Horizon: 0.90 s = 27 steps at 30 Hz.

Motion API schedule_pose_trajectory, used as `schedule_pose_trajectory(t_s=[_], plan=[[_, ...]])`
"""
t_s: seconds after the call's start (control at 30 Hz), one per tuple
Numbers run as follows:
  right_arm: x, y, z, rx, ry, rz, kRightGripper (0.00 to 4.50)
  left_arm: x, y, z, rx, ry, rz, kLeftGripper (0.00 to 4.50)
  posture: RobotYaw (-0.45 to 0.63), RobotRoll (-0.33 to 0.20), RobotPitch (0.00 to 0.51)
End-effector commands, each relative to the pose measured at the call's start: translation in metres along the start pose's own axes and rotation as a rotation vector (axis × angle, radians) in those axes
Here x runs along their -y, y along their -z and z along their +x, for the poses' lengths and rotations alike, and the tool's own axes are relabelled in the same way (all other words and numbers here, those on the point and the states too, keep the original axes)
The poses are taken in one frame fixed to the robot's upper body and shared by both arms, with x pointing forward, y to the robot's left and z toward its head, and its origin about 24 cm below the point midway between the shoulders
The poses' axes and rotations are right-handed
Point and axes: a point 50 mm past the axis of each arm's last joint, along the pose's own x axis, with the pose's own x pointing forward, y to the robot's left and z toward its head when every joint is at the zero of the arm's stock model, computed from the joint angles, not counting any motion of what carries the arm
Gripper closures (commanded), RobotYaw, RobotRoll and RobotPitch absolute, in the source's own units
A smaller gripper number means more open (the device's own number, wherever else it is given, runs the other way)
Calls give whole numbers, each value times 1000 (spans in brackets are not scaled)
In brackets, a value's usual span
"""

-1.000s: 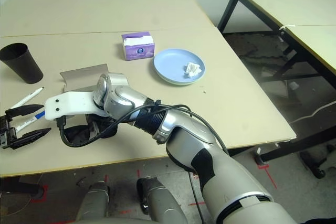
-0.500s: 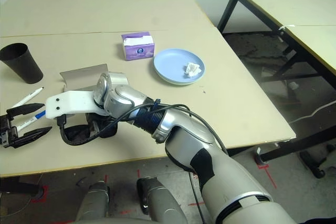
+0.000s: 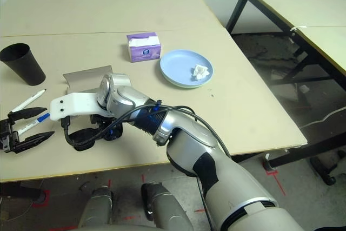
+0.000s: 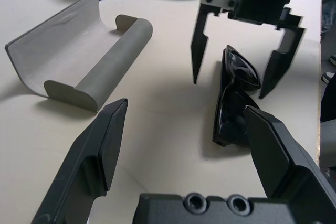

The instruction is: Organize and tidy the items on the table.

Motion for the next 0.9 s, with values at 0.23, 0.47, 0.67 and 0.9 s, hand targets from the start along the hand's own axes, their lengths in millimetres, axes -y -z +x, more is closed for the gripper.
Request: schedule_pose_trajectory(t_s=[0.23,0.47,0.67,0.9], plan=[[-6,-4,-14,-34,-4,-1,31,-3,11,0,-26,3,-28,0,13,0,168],[-11,-13,-23,-1,-7,65,31,-5,13,2,-26,4,-29,0,4,0,163],[-13,-22,-16,6,14,87,31,-5,14,3,-25,8,-30,0,3,0,166],[-15,-19,-3,-19,25,94,31,-4,14,2,-26,8,-32,0,11,0,166]])
